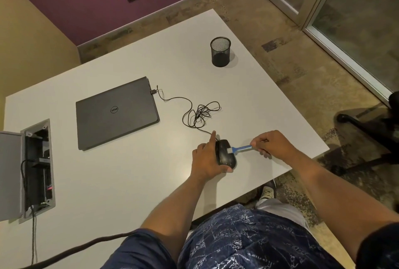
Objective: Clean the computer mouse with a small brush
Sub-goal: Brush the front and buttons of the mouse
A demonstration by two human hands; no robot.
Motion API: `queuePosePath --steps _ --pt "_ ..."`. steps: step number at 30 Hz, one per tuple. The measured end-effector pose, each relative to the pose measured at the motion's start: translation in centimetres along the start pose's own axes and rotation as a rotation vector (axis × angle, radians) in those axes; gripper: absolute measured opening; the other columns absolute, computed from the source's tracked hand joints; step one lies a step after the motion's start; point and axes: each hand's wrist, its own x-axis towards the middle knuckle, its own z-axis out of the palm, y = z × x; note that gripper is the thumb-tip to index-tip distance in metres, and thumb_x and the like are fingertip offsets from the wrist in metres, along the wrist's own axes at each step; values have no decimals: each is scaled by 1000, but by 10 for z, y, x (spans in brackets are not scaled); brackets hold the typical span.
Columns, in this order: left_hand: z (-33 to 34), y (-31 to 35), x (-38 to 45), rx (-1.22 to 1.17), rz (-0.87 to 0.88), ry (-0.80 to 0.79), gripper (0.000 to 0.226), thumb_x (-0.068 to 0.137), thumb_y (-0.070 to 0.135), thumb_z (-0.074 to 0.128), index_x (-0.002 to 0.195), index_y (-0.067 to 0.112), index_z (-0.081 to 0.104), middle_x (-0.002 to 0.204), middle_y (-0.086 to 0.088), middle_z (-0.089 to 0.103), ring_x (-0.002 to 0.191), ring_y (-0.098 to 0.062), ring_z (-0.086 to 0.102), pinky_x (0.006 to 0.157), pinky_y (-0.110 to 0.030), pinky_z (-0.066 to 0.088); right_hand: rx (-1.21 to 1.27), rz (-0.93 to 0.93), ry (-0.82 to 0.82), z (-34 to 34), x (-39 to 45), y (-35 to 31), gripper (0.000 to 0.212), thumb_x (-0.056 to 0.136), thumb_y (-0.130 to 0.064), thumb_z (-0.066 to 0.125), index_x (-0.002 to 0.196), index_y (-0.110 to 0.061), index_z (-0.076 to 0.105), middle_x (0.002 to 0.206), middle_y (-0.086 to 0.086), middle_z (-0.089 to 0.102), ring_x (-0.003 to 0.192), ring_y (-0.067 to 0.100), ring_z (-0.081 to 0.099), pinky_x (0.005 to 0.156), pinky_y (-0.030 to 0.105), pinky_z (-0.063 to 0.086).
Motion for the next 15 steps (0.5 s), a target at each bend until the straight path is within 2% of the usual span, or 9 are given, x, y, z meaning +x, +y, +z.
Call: queuePosePath --steps 4,10,15 --pt "0 0 0 4 5 0 145 48 71 84 163 27 8 146 6 53 130 -25 49 103 -44 37 -9 -6 50 11 0 2 16 89 -21 75 80 -10 81 53 1 68 44 8 55 41 22 45" --pt "0 0 1 21 11 6 144 47 72 83 162 27 8 146 5 54 129 -25 50 102 -44 40 -52 14 -64 2 -3 1 9 88 -11 75 82 -12 82 53 0 69 43 8 57 41 21 45" --pt "0 1 0 5 10 7 144 47 71 83 163 26 10 146 6 53 129 -26 50 101 -44 38 42 0 93 6 1 -2 11 90 -14 74 81 -16 80 53 -2 68 43 6 56 40 19 44"
